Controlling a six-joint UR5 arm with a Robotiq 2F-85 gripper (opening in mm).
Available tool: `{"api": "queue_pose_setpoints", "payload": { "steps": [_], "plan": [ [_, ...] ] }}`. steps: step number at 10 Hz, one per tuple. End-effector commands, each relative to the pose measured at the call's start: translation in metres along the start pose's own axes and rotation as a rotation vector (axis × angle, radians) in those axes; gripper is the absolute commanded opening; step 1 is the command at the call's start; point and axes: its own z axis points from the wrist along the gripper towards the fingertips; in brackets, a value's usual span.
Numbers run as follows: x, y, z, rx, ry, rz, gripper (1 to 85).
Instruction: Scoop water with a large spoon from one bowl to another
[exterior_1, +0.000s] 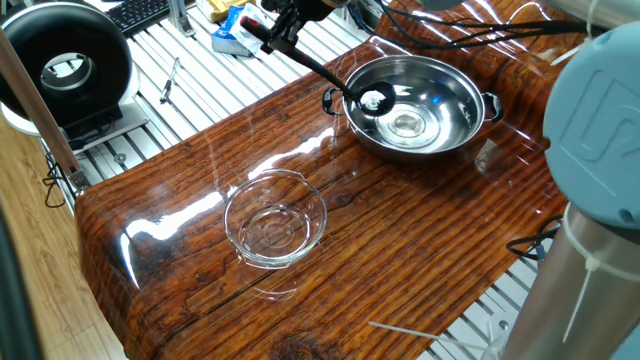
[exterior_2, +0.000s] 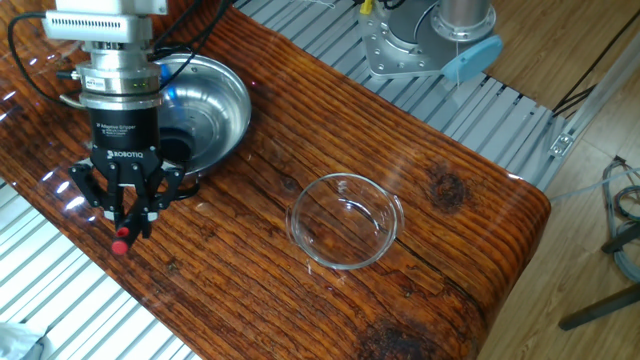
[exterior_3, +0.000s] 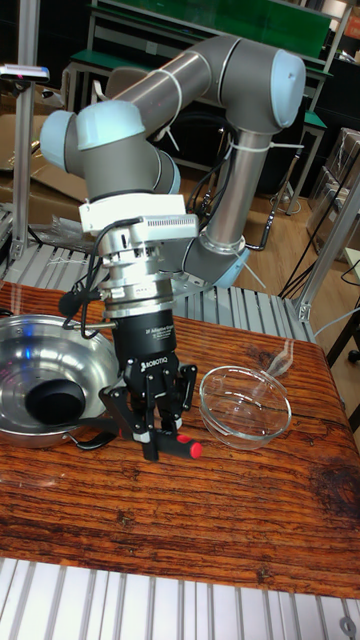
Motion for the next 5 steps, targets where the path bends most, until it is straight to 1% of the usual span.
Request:
{"api": "queue_pose_setpoints", "payload": {
  "steps": [1,2,5],
  "plan": [
    [0.0016,-0.0070,-0.0068,0.035,0.003,0.032,1.0],
    [0.0037,-0.0081,-0.0087,0.045,0.009,0.037,1.0],
    [0.0066,-0.0068,-0.0122,0.059,0.027,0.064,1.0]
  ]
}}
